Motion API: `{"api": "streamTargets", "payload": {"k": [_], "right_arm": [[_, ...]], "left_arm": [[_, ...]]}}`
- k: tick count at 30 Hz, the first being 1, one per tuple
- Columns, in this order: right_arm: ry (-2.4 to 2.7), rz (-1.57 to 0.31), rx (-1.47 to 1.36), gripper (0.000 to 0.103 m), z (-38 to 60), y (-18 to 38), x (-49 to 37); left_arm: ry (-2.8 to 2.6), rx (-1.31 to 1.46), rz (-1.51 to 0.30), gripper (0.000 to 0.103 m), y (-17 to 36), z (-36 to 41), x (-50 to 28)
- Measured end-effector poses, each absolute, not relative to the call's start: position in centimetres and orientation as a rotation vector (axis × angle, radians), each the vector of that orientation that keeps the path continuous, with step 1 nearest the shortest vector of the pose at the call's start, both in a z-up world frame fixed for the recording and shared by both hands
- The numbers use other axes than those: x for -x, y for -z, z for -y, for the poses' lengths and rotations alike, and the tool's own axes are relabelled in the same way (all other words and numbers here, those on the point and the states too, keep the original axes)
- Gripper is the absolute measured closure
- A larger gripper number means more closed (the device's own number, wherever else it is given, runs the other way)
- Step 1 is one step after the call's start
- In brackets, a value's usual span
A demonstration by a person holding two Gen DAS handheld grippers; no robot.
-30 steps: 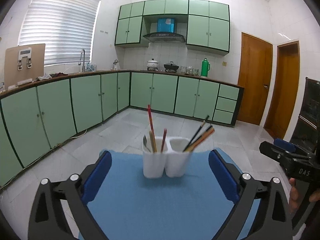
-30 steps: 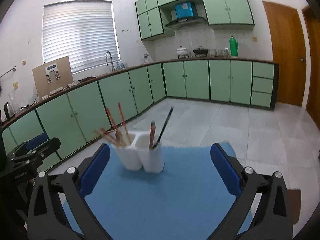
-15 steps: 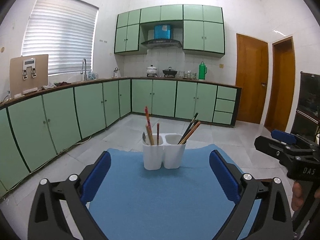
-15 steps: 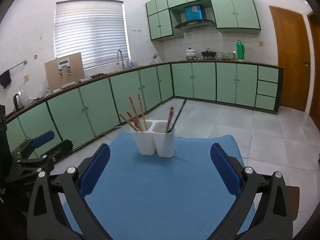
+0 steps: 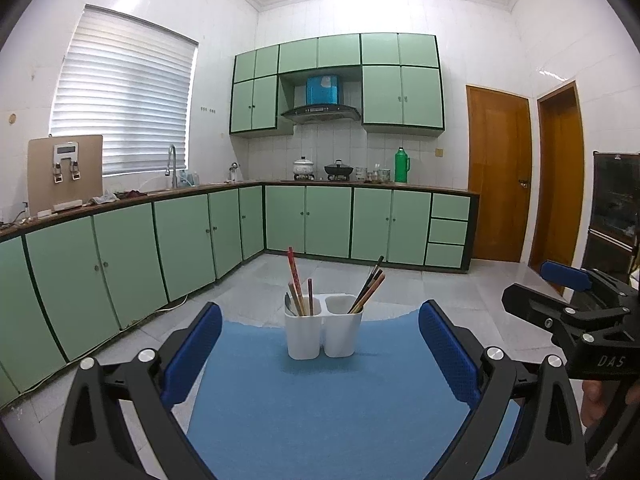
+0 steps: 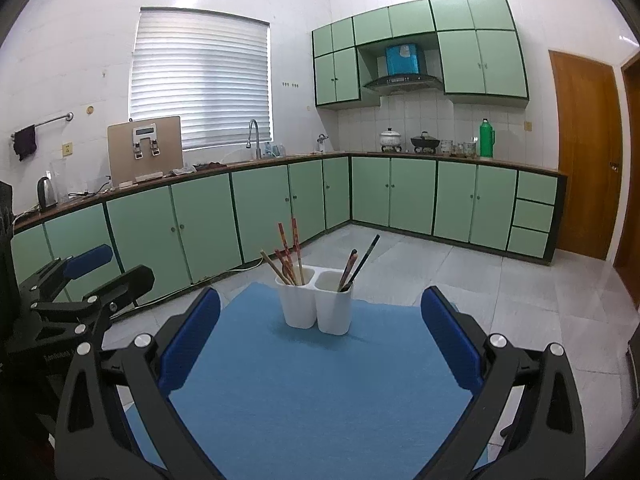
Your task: Organize utensils
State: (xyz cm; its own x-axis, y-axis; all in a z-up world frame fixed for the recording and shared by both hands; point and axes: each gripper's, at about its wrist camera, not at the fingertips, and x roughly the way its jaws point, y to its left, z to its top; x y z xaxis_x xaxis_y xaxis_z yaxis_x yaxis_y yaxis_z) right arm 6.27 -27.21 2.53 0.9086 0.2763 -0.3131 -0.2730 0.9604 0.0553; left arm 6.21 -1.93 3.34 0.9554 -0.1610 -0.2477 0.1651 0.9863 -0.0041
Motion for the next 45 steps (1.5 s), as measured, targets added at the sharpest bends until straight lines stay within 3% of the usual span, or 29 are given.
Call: {"api": "streamTargets", "payload": {"k": [45], "right_arm": [[-0.291,-0.306,0.022,0.005,26.2,-3.0,-4.8]], "left_arm": [[0.152,-0.01,-0.223,0.006,-3.9,1.9,-4.2]]}}
